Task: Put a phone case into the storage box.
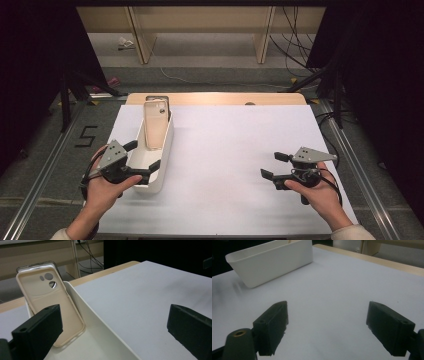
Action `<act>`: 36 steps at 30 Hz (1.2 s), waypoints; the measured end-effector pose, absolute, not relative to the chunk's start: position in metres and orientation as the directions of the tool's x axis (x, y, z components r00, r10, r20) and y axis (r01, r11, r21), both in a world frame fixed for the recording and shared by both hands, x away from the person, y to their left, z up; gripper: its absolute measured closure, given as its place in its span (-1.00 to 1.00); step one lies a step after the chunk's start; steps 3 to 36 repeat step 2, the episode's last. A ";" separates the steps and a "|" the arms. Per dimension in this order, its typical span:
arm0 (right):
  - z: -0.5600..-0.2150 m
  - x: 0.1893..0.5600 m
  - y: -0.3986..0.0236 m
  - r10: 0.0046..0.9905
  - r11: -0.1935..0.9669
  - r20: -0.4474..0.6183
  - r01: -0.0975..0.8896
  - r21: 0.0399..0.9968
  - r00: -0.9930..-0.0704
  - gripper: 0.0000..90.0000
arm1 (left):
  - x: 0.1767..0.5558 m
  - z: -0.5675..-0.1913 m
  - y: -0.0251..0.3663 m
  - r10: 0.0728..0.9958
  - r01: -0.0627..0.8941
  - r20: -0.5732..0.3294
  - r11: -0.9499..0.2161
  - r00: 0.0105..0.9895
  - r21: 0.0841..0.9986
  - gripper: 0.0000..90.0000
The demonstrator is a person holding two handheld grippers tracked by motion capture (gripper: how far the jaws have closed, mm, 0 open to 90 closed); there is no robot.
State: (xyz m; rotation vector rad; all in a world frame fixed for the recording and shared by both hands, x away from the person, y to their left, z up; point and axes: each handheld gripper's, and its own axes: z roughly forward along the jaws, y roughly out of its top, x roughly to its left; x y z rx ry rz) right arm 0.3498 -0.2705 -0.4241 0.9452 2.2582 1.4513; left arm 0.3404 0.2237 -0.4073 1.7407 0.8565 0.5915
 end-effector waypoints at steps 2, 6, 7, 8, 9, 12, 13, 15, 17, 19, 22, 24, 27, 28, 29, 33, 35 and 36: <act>-0.424 0.350 -0.270 0.659 0.277 0.103 0.368 0.888 -0.745 -0.59 | 0.341 -0.408 0.224 0.786 0.264 -0.018 -0.187 0.619 0.946 -1.00; -0.424 0.350 -0.270 0.659 0.277 0.103 0.368 0.888 -0.745 -0.59 | 0.341 -0.408 0.224 0.786 0.264 -0.018 -0.187 0.619 0.946 -1.00; -0.424 0.350 -0.270 0.659 0.277 0.103 0.368 0.888 -0.745 -0.59 | 0.341 -0.408 0.224 0.786 0.264 -0.018 -0.187 0.619 0.946 -1.00; -0.424 0.350 -0.270 0.659 0.277 0.103 0.368 0.888 -0.745 -0.59 | 0.341 -0.408 0.224 0.786 0.264 -0.018 -0.187 0.619 0.946 -1.00; -0.424 0.350 -0.270 0.659 0.277 0.103 0.368 0.888 -0.745 -0.59 | 0.341 -0.408 0.224 0.786 0.264 -0.018 -0.187 0.619 0.946 -1.00; -0.424 0.350 -0.270 0.659 0.277 0.103 0.368 0.888 -0.745 -0.59 | 0.341 -0.408 0.224 0.786 0.264 -0.018 -0.187 0.619 0.946 -1.00; -0.424 0.350 -0.270 0.659 0.277 0.103 0.368 0.888 -0.745 -0.59 | 0.341 -0.408 0.224 0.786 0.264 -0.018 -0.187 0.619 0.946 -1.00; -0.424 0.350 -0.270 0.659 0.277 0.103 0.368 0.888 -0.745 -0.59 | 0.341 -0.408 0.224 0.786 0.264 -0.018 -0.187 0.619 0.946 -1.00; -0.424 0.350 -0.270 0.659 0.277 0.103 0.368 0.888 -0.745 -0.59 | 0.341 -0.408 0.224 0.786 0.264 -0.018 -0.187 0.619 0.946 -1.00; -0.424 0.350 -0.270 0.659 0.277 0.103 0.368 0.888 -0.745 -0.59 | 0.341 -0.408 0.224 0.786 0.264 -0.018 -0.187 0.619 0.946 -1.00; -0.424 0.350 -0.270 0.659 0.277 0.103 0.368 0.888 -0.745 -0.59 | 0.341 -0.408 0.224 0.786 0.264 -0.018 -0.187 0.619 0.946 -1.00; -0.424 0.350 -0.270 0.659 0.277 0.103 0.368 0.888 -0.745 -0.59 | 0.341 -0.408 0.224 0.786 0.264 -0.018 -0.187 0.619 0.946 -1.00; -0.424 0.350 -0.270 0.659 0.277 0.103 0.368 0.888 -0.745 -0.59 | 0.341 -0.408 0.224 0.786 0.264 -0.018 -0.187 0.619 0.946 -1.00; -0.424 0.350 -0.270 0.659 0.277 0.103 0.368 0.888 -0.745 -0.59 | 0.341 -0.408 0.224 0.786 0.264 -0.018 -0.187 0.619 0.946 -1.00; -0.424 0.350 -0.270 0.659 0.277 0.103 0.368 0.888 -0.745 -0.59 | 0.341 -0.408 0.224 0.786 0.264 -0.018 -0.187 0.619 0.946 -1.00; -0.424 0.350 -0.270 0.659 0.277 0.103 0.368 0.888 -0.745 -0.59 | 0.341 -0.408 0.224 0.786 0.264 -0.018 -0.187 0.619 0.946 -1.00; -0.424 0.350 -0.270 0.659 0.277 0.103 0.368 0.888 -0.745 -0.59 | 0.341 -0.408 0.224 0.786 0.264 -0.018 -0.187 0.619 0.946 -1.00; -0.424 0.350 -0.270 0.659 0.277 0.103 0.368 0.888 -0.745 -0.59 | 0.341 -0.408 0.224 0.786 0.264 -0.018 -0.187 0.619 0.946 -1.00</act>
